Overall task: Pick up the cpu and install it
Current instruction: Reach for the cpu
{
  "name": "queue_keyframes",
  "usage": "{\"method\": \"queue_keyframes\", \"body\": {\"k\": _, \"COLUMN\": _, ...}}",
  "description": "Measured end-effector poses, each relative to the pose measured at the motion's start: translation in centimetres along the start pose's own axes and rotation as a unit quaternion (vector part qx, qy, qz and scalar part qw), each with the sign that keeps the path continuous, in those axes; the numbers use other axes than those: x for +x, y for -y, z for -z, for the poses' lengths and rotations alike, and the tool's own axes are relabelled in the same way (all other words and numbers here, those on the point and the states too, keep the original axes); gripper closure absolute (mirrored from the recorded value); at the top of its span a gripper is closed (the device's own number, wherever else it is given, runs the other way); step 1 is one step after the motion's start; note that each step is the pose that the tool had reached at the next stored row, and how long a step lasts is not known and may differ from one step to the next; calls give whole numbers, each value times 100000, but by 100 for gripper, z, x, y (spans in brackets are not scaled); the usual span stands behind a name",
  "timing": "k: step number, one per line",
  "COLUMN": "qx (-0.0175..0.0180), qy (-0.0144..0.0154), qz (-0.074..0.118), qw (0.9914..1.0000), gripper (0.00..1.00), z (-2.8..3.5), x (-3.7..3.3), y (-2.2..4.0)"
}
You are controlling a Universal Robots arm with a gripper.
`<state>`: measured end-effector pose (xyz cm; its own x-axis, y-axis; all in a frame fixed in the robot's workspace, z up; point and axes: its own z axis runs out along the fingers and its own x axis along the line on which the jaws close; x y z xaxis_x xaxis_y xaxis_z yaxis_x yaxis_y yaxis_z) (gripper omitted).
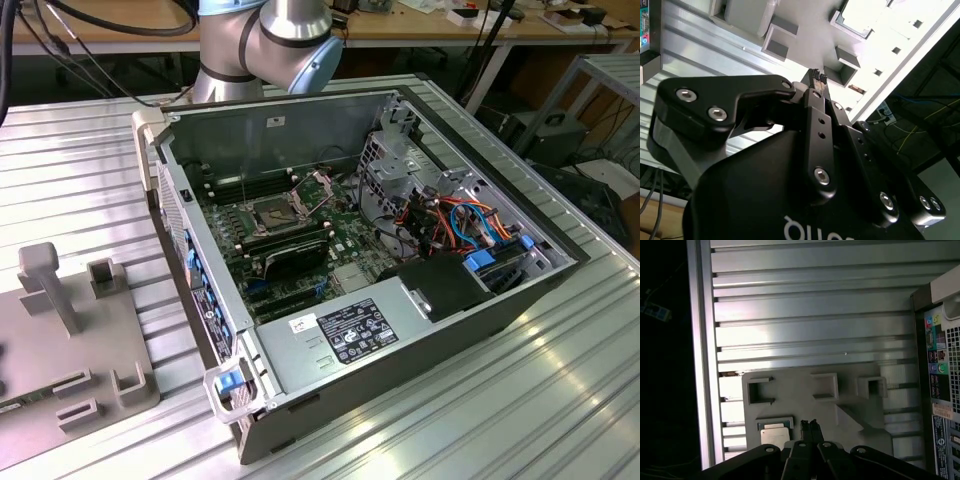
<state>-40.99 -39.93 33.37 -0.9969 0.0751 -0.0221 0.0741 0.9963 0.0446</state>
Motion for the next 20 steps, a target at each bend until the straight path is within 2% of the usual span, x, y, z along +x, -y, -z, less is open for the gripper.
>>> {"method": "queue_keyframes", "body": {"k": 3, "qx": 5, "qy": -5, "qz": -9, "qw": 100000, "gripper": 89, "z": 0, "x": 1, "y": 0}}
{"method": "queue_keyframes", "body": {"k": 4, "qx": 4, "qy": -1, "qz": -7, "qw": 100000, "gripper": 89, "z": -22, "x": 2, "y": 1}}
{"method": "queue_keyframes", "body": {"k": 5, "qx": 15, "qy": -89, "qz": -18, "qw": 100000, "gripper": 89, "z": -123, "x": 4, "y": 5}}
{"method": "queue_keyframes", "body": {"k": 17, "qx": 5, "qy": -78, "qz": -12, "qw": 100000, "gripper": 89, "z": -135, "x": 5, "y": 6}}
{"method": "queue_keyframes", "body": {"k": 20, "qx": 15, "qy": -89, "qz": -17, "qw": 100000, "gripper": 89, "z": -134, "x": 27, "y": 7}}
